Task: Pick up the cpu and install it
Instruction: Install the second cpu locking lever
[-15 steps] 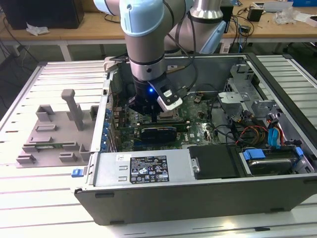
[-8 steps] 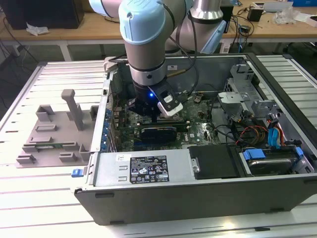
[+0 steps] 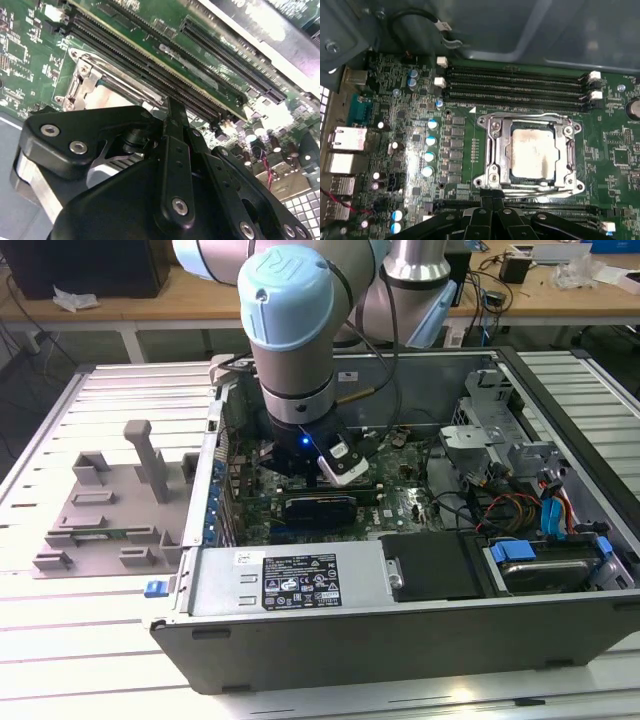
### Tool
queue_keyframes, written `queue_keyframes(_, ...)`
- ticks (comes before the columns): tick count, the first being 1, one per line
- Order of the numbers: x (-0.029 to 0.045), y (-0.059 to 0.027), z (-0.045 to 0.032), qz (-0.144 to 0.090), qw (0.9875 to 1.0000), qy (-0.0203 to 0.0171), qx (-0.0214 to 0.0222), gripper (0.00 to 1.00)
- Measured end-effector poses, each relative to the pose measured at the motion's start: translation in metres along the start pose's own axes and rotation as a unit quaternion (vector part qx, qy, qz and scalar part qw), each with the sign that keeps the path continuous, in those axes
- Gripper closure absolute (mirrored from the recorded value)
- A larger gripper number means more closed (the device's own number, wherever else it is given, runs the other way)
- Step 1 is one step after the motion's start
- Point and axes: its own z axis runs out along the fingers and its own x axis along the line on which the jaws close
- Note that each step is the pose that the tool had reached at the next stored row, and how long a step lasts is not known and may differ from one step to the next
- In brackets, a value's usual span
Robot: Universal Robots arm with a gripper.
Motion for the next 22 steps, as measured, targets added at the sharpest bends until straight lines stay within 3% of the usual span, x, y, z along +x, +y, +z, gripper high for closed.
queue_keyframes(5, 0.0029, -0.0009, 0.0041, 0.000, 1.0000, -0.0013, -0.0047, 0.89)
queue_keyframes(13, 0.0061, -0.0017, 0.0083, 0.001, 0.9998, -0.0031, -0.0183, 0.89)
queue_keyframes(15, 0.0073, -0.0021, 0.0108, 0.001, 0.9997, -0.0041, -0.0246, 0.89)
queue_keyframes(20, 0.0083, -0.0024, 0.0127, 0.001, 0.9997, -0.0040, -0.0245, 0.89)
queue_keyframes(22, 0.0077, -0.0010, 0.0070, 0.001, 0.9997, -0.0038, -0.0221, 0.89)
